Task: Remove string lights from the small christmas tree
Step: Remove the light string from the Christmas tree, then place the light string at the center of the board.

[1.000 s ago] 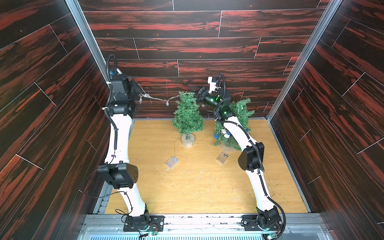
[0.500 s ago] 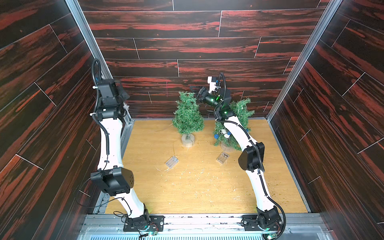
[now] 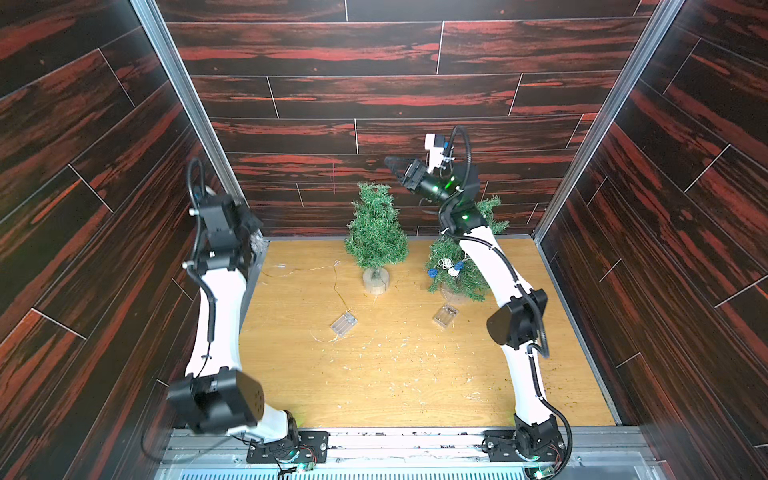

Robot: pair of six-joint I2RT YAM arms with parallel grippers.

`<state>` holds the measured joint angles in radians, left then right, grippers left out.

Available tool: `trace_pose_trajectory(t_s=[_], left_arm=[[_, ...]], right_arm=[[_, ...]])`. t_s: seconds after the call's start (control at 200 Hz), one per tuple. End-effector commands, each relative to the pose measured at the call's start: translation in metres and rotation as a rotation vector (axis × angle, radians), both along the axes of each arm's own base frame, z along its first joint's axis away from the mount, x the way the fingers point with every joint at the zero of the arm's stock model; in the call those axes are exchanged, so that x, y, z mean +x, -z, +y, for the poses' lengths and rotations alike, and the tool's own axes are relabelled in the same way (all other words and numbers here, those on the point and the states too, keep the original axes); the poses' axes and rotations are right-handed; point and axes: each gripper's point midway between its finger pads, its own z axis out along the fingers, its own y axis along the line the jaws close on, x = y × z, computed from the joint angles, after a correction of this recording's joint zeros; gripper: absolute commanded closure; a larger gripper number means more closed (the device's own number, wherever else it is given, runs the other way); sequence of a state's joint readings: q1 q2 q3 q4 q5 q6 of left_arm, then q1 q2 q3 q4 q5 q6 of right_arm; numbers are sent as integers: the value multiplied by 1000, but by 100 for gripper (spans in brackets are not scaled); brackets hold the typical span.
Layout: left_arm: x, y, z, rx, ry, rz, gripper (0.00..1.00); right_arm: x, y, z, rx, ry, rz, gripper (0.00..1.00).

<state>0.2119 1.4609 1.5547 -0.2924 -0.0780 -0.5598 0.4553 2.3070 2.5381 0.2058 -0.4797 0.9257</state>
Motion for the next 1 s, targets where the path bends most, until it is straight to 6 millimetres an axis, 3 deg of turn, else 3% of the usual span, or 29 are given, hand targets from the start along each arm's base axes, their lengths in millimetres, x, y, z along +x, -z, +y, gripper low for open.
trace_pose_trajectory(t_s=[0.0,0.165,0.341,0.541,0.726,0.857,0.992], left_arm=[[-6,-6,-33,-48,80,-79,100],[-19,-4,-96,-27,234,-48,100],[-51,-2,-130,-6,295,-39,100],[-64,57,-156,-6,349,103,100],[-81,118,-175,-45,398,224,100],[-95,162,-208,-68,476,315,100],[-101,194,-238,-39,536,391,100]], right_arm=[[-25,-26,-8,-55,19,-58,7],[-37,-20,-15,-184,69,-45,5],[-55,5,-36,-365,143,15,2],[-74,38,-83,-539,333,74,1],[-117,72,-117,-593,391,76,1],[-149,107,-146,-608,450,112,1],[-184,149,-162,-622,432,168,1]])
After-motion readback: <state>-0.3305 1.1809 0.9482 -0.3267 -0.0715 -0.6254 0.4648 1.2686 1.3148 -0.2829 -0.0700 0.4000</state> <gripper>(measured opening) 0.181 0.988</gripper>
